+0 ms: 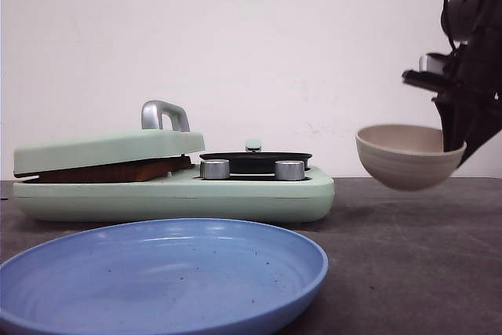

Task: Make breakfast with bread and shrimp
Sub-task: 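Carry the empty bowl back and lower it onto the table, then open the right gripper and raise it away from the bowl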

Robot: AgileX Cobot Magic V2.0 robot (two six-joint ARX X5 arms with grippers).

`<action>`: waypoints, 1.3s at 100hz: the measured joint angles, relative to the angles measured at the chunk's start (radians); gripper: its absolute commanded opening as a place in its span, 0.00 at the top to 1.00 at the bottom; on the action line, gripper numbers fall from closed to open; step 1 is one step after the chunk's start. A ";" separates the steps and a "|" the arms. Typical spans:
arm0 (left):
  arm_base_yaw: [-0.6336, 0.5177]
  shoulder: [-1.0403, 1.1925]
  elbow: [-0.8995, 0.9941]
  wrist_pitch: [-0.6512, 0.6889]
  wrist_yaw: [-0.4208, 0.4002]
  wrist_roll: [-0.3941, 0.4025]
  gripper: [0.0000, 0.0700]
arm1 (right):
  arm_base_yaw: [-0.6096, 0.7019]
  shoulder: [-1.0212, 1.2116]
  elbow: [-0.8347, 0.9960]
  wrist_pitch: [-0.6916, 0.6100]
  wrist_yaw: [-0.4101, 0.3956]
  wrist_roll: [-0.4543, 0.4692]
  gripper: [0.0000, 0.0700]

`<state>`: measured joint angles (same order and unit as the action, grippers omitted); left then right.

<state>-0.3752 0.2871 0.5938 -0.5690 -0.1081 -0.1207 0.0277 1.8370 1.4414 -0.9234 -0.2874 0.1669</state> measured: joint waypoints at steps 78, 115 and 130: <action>0.000 0.000 0.000 0.000 0.000 0.000 0.21 | -0.009 0.063 0.005 -0.001 0.049 -0.013 0.96; 0.000 0.000 0.000 0.000 0.000 0.000 0.21 | -0.009 0.063 0.005 0.019 0.058 -0.021 0.68; 0.000 0.000 0.000 0.000 0.000 0.000 0.21 | -0.009 0.063 0.011 0.022 0.109 -0.031 0.68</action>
<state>-0.3752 0.2871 0.5938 -0.5690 -0.1081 -0.1207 0.0185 1.9003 1.4528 -0.9016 -0.1787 0.1360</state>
